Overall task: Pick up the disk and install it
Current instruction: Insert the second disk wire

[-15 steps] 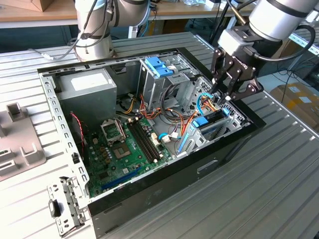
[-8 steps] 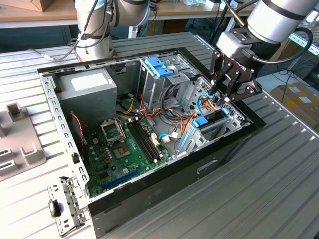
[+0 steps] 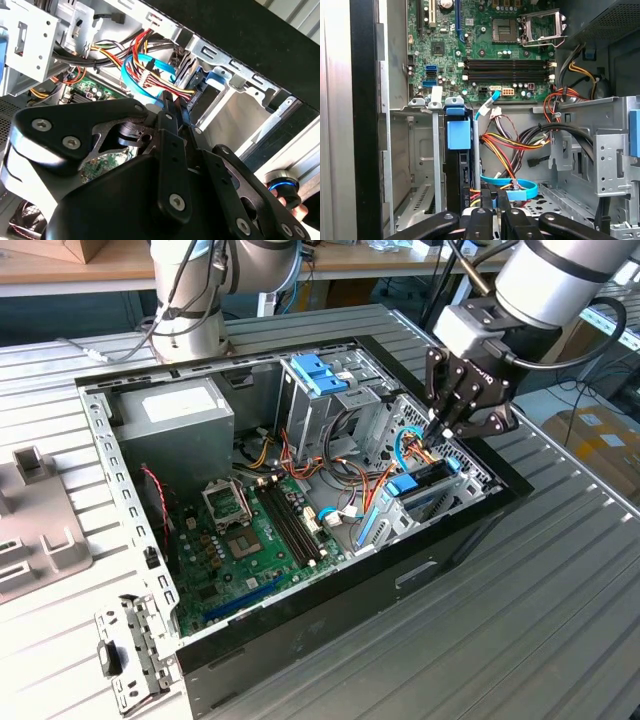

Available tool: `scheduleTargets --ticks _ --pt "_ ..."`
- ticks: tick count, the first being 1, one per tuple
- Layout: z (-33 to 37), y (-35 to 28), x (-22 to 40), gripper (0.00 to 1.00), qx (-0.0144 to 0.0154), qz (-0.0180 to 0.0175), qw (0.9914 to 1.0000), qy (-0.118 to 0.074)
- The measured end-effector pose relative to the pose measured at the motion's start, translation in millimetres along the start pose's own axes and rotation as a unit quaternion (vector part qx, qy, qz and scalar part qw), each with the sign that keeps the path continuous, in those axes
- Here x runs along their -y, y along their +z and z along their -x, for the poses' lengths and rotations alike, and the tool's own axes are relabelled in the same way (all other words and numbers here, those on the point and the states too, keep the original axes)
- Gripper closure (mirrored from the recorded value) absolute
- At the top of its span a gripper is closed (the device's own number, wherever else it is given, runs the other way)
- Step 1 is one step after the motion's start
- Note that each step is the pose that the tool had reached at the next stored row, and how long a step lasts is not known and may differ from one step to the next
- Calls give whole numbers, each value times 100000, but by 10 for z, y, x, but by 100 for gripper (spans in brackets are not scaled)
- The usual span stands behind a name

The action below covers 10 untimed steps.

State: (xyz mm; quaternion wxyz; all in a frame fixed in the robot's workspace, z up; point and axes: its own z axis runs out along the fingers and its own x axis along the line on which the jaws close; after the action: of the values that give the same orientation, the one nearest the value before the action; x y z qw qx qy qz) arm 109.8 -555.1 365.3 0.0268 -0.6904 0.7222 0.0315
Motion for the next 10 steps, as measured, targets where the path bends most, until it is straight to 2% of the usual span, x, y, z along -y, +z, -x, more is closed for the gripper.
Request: scheduleTargets --ticks 2,6,10 --pt "-9 6 -17 84 4 -1 100000 0" --pt "-17 34 -125 84 6 0 100000 2" --pt "-32 59 -158 84 -9 2 100000 -2"
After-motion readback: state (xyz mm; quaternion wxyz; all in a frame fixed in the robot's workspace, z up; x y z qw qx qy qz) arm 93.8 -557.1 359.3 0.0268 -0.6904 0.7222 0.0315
